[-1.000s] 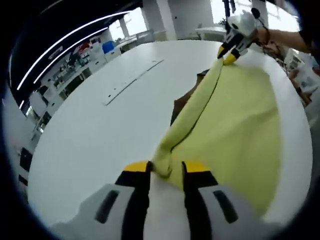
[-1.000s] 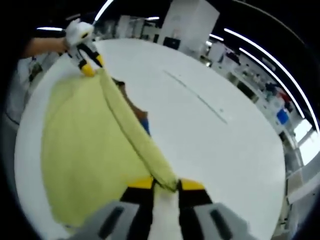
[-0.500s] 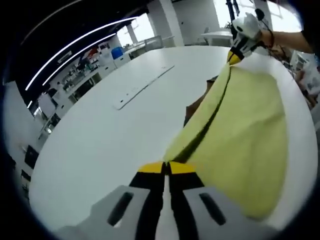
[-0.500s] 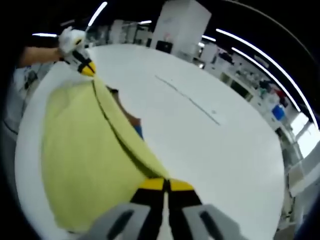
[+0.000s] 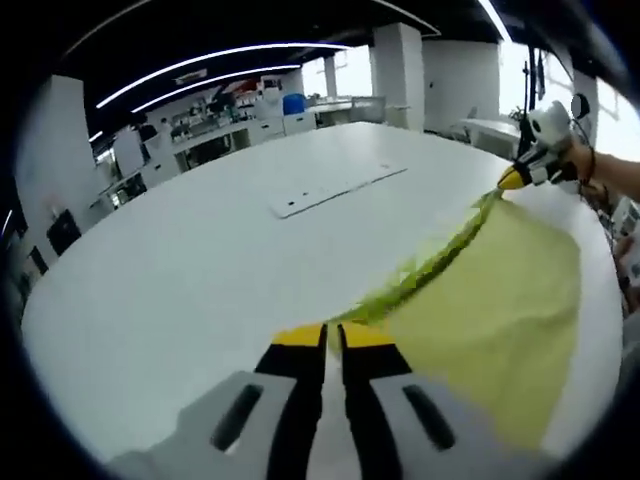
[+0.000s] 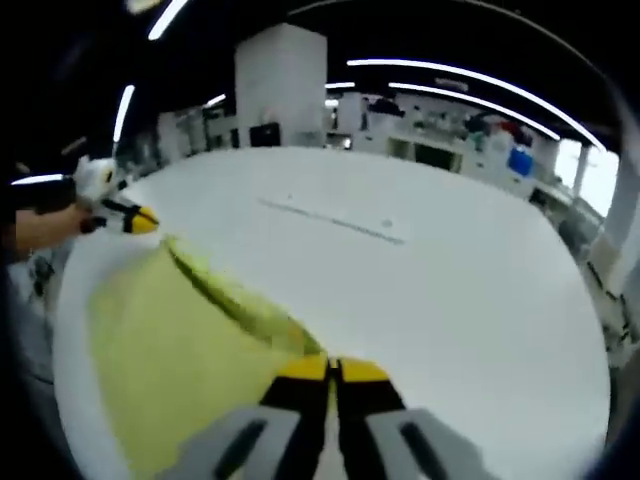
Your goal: Fold the garment on the visible template until the final outline fits inside the template.
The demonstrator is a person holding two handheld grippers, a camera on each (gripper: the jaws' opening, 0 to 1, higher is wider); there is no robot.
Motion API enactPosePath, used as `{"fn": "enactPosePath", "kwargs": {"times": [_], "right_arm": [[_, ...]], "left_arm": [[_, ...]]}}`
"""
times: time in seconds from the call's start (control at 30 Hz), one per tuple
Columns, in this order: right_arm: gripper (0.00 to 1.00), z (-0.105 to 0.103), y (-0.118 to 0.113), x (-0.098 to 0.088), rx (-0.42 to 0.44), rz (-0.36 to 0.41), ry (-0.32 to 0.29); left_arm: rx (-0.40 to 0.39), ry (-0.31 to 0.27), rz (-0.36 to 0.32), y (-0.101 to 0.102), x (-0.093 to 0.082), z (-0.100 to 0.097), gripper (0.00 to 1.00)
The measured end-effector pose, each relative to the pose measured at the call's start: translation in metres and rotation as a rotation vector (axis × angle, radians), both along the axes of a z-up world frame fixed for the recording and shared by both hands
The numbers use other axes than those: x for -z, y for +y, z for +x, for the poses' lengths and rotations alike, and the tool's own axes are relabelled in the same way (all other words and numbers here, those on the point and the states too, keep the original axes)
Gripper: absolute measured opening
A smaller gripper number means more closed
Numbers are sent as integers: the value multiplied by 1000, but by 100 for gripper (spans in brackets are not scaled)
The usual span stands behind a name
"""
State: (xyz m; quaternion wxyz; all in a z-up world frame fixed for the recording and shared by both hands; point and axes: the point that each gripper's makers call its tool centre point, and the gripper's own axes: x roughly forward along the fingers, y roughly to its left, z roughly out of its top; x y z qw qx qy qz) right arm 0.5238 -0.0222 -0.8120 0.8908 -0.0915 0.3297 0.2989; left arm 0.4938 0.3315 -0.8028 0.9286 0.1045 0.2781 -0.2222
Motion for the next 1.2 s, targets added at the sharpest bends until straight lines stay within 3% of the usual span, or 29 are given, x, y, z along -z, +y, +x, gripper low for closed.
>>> {"fn": "enactPosePath", "kwargs": {"times": [0.07,0.17,0.33,0.5,0.7,0.83,1.2], "right_arm": [[4,2,-4,0,69,42,30],[24,5,-10,-1,139,88,58],[44,2,-11,0,152,112,87],[66,-15,-1,-6,122,145,119],[78,-34,2,-13,85,150,129],[85,-52,0,-20,64,149,131],[94,-95,3,-30,-9,134,137]], "left_arm": [[-22,14,-33,1,0,-3,9],[-43,18,-41,4,0,-6,14],[-74,27,-88,6,-3,-13,31],[-54,17,-121,3,-7,-22,48],[-28,10,-153,-8,-20,-45,63],[8,5,-134,-5,-22,-61,69],[62,-10,-150,-15,-33,-105,89]]}}
